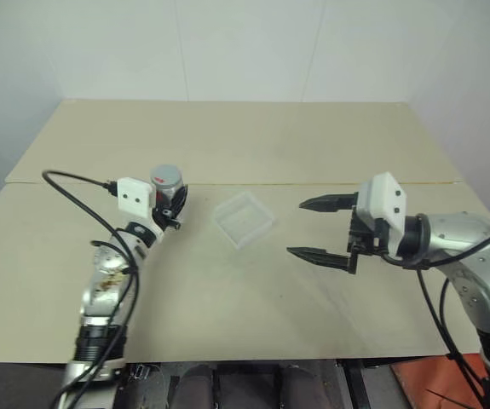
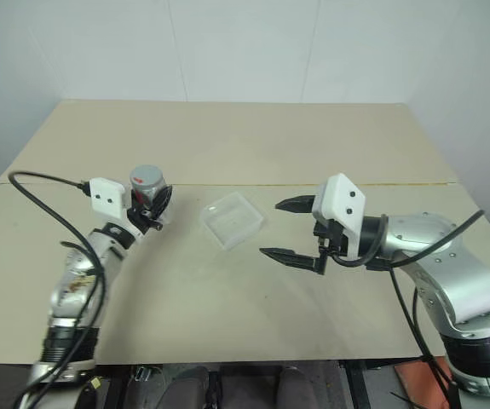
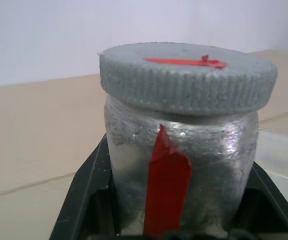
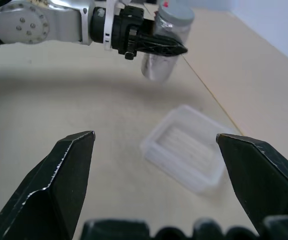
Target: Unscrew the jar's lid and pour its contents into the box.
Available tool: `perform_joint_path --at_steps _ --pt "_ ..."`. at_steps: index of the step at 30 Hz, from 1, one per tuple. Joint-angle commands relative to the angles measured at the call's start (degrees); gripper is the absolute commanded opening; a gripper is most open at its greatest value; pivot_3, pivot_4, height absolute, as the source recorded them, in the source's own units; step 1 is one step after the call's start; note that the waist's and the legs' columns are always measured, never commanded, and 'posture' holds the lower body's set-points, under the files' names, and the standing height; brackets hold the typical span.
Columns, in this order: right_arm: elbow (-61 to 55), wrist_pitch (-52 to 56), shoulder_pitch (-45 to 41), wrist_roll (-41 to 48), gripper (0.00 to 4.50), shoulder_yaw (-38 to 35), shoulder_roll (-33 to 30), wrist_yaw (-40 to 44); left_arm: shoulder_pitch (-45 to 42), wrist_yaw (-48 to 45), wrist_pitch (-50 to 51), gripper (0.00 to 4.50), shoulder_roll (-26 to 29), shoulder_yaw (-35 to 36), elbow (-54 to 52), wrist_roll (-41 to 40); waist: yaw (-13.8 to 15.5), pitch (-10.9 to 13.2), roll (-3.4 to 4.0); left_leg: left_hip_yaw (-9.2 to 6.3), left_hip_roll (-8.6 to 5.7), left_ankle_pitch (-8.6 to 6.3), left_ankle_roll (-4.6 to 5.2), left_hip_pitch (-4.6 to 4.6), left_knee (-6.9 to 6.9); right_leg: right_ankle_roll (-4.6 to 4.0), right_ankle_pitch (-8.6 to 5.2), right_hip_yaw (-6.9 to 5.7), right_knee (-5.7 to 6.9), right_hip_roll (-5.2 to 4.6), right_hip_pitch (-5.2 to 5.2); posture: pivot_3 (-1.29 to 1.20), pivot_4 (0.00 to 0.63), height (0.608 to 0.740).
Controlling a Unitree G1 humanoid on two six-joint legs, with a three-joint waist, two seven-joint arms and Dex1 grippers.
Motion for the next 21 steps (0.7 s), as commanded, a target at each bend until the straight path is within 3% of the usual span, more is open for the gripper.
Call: perform_joint_path --at_steps 1,4,7,21 --pt "0.23 -0.67 -3.35 -0.2 4.5 1.81 1.83 -0.58 -1.06 -14.02 7.89 1.94 6.93 3.11 -5.25 -12.28 -0.13 0.01 0.01 0.01 -0.01 0.0 0.0 0.0 -0.01 0.0 0.0 0.01 -0.01 0.0 0.0 0.0 0.15 0.74" --pt "0.85 0.51 -6.8 1.39 4.5 3.6 4.97 -0.89 -0.86 -25.67 8.51 1.94 12.06 3.35 -4.36 -16.96 -0.19 0.02 0.02 0.02 -0.02 0.0 0.0 -0.02 -0.02 0.01 -0.01 -0.01 0.02 0.0 -0.01 0.0 0.15 0.74" --pt "2.48 2.64 -10.96 2.82 4.5 4.47 8.47 -2.34 -1.67 -31.98 8.29 1.94 13.6 1.23 -3.44 -17.83 -0.05 0.02 0.03 0.02 -0.04 0.01 -0.01 -0.04 0.0 0.01 -0.01 -0.04 0.0 0.0 -0.01 0.0 0.15 0.74" --pt "7.69 12.09 -21.95 1.83 4.5 11.38 21.82 -11.33 -9.65 -40.2 2.15 1.94 6.41 -6.06 5.21 -13.51 0.09 0.02 0.04 0.04 -0.04 0.02 -0.03 -0.2 0.02 0.01 -0.01 -0.05 0.2 0.08 -0.12 0.0 0.15 0.74"
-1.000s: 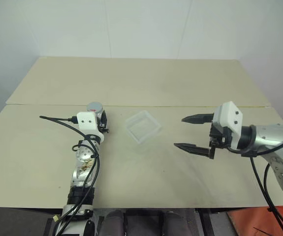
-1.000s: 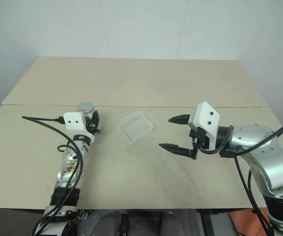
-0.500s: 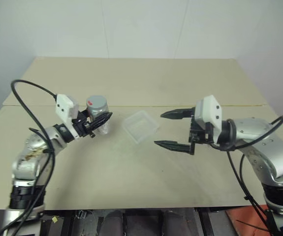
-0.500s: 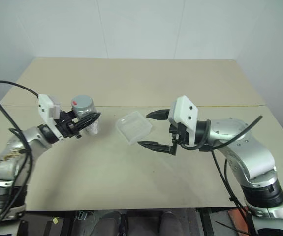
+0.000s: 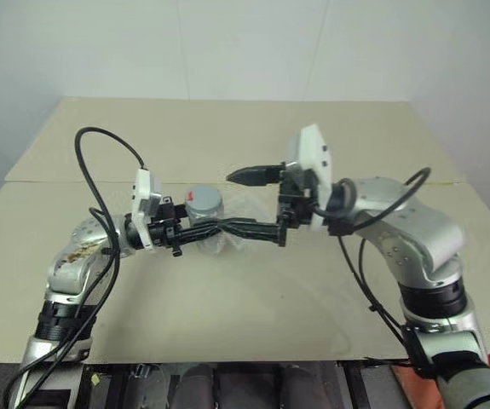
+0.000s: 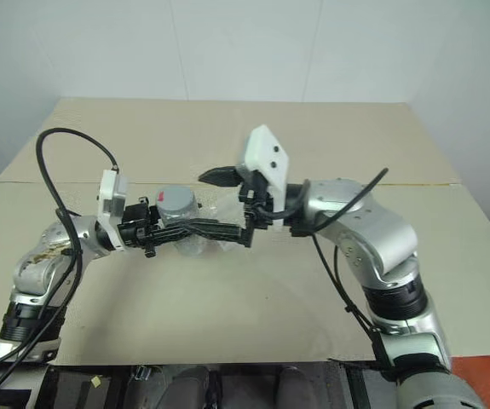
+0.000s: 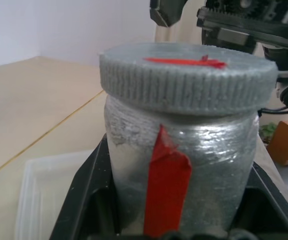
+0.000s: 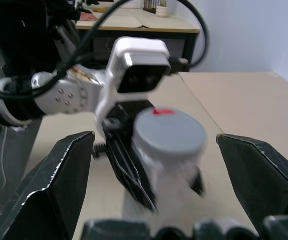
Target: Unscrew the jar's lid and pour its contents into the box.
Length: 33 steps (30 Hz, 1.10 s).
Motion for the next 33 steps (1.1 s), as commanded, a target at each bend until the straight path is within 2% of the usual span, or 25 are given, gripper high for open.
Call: perform_joint_path --at_steps 1,6,17,20,22,24,33 --pt "0.77 1.25 -2.61 -1.35 4.5 0.83 2.3 -3.32 -2.06 -2.2 -1.79 1.94 -0.38 0.25 0.44 0.04 -0.15 0.0 0.0 0.01 0.0 0.0 0.0 -0.01 0.0 0.0 0.0 0.0 0.02 0.0 -0.01 0.0 0.15 0.74" --pt "3.32 1.92 -4.1 -2.89 4.5 1.58 4.61 -5.57 -3.09 -3.76 -2.1 1.94 -0.58 -0.06 1.31 0.48 -0.3 0.0 0.0 -0.01 0.0 0.0 0.0 -0.04 0.02 0.0 0.0 -0.01 0.03 0.0 -0.02 0.0 0.15 0.74" --pt "5.62 1.06 -4.62 -3.79 4.5 1.66 6.13 -4.98 -2.26 -4.99 -2.53 1.94 -0.78 0.09 1.06 1.29 -0.79 0.01 0.01 -0.01 0.02 0.0 0.0 -0.1 0.02 0.0 0.0 -0.01 0.05 0.0 -0.11 0.0 0.15 0.74" --pt "5.84 1.2 -4.42 -3.33 3.96 1.3 6.32 -4.36 -2.11 -5.09 -2.59 1.94 -0.86 0.18 0.95 1.35 -0.95 0.01 0.01 -0.01 0.02 0.0 0.0 -0.1 0.01 0.0 0.0 0.0 0.05 0.0 -0.12 0.0 0.15 0.74" --pt "6.25 1.37 -4.05 -3.05 3.26 1.03 6.61 -4.13 -2.03 -5.04 -2.61 1.94 -0.97 0.29 0.96 1.32 -1.01 0.01 0.01 -0.01 0.02 0.0 0.0 -0.11 0.01 0.0 0.0 0.0 0.05 0.0 -0.13 0.0 0.15 0.74" --pt "6.65 0.94 -3.43 -3.48 2.76 1.26 6.65 -3.87 -1.84 -4.91 -2.76 1.94 -1.14 0.3 0.92 1.42 -1.0 0.01 0.01 -0.02 0.03 0.0 0.0 -0.12 0.01 0.0 0.0 0.0 0.06 0.01 -0.15 0.0 0.15 0.74" --pt "5.01 -0.71 -0.34 -1.96 2.76 0.93 6.07 -0.58 0.56 -5.1 -3.99 1.94 -2.57 -0.06 -0.87 1.35 -1.0 0.01 0.01 -0.01 0.02 0.0 0.0 -0.16 0.01 0.01 0.0 0.01 0.06 0.0 -0.18 0.0 0.15 0.74"
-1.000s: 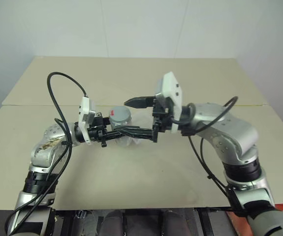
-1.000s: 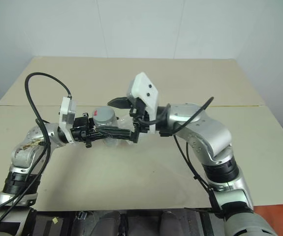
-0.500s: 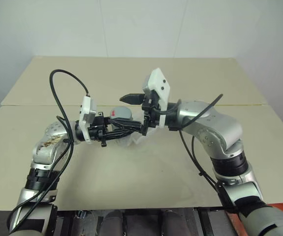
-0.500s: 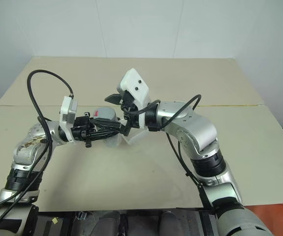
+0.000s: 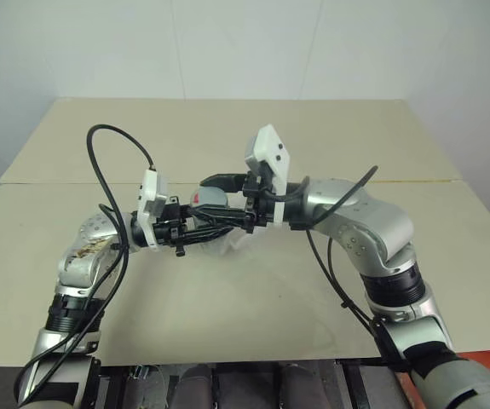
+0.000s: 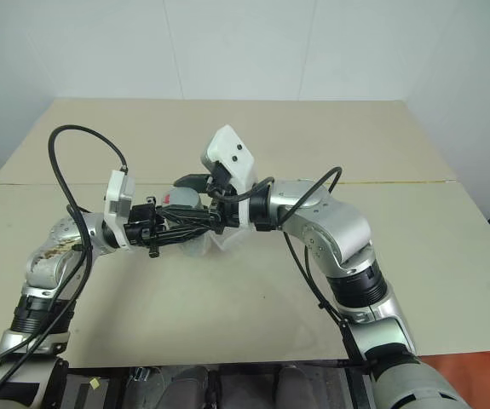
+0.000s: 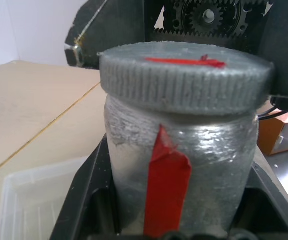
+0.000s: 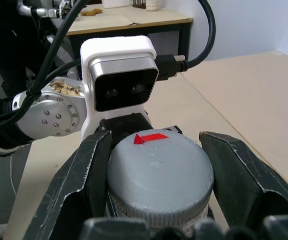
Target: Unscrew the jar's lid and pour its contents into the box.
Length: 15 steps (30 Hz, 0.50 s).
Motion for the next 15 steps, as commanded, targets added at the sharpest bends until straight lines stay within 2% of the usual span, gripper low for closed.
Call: perform_joint_path --at_steps 1,15 --pt "-2.96 -2.58 1.8 1.28 2.76 -1.16 -0.97 2.87 1.1 -0.86 -2.14 1.94 -1.0 0.27 -3.51 -1.09 0.02 0.0 0.0 0.0 0.0 0.0 0.0 -0.03 0.0 0.0 0.0 -0.01 0.0 0.0 -0.02 0.0 0.15 0.74" --pt "-2.8 -7.4 5.37 1.85 2.76 -0.62 -4.9 12.58 2.16 -4.06 -5.26 1.94 -2.96 0.83 -3.14 -1.88 0.02 0.0 0.0 0.06 -0.01 0.02 -0.02 -0.24 0.03 0.0 0.01 0.12 0.07 0.01 -0.38 0.0 0.15 0.74"
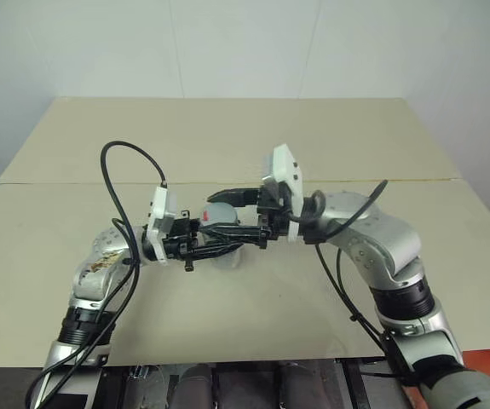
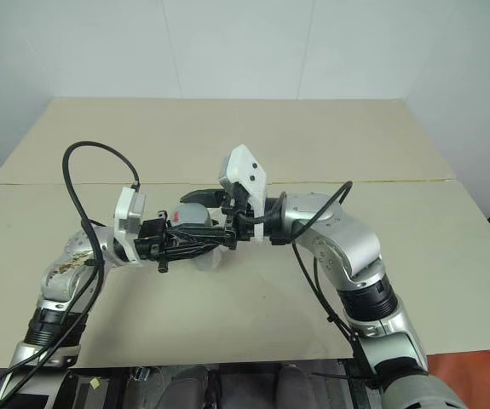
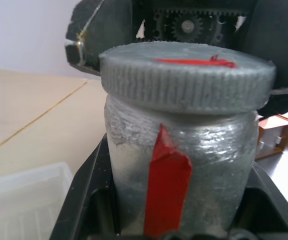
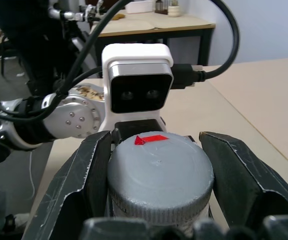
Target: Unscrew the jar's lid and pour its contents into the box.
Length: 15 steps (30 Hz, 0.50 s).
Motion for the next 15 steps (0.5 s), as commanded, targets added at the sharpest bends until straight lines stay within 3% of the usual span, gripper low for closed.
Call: perform_joint_path --at_steps 1,7,15 --pt "-0.56 -1.51 0.8 1.09 2.76 -0.49 -1.65 3.68 -0.84 -1.36 -1.97 1.94 0.42 2.23 -1.15 -2.06 0.0 0.0 0.0 0.0 0.0 0.0 0.0 0.0 0.0 0.0 0.0 0.0 0.0 0.0 0.0 0.0 0.15 0.74" --pt "0.51 -2.63 1.3 1.23 2.76 -1.39 -3.31 6.1 -0.59 -3.38 -2.18 1.94 1.07 2.47 -2.22 -2.68 0.01 0.0 0.0 0.0 0.0 0.0 0.0 0.0 0.0 0.0 0.0 0.0 -0.01 0.0 0.0 0.0 0.15 0.74" --pt "4.44 -6.07 0.4 2.93 2.76 -0.3 -5.92 16.53 -0.47 -5.04 -1.82 1.94 1.96 2.26 -3.15 -2.94 0.03 0.0 0.0 0.0 0.0 0.0 0.01 0.0 0.01 0.0 0.0 0.01 -0.02 0.0 0.01 0.0 0.15 0.74"
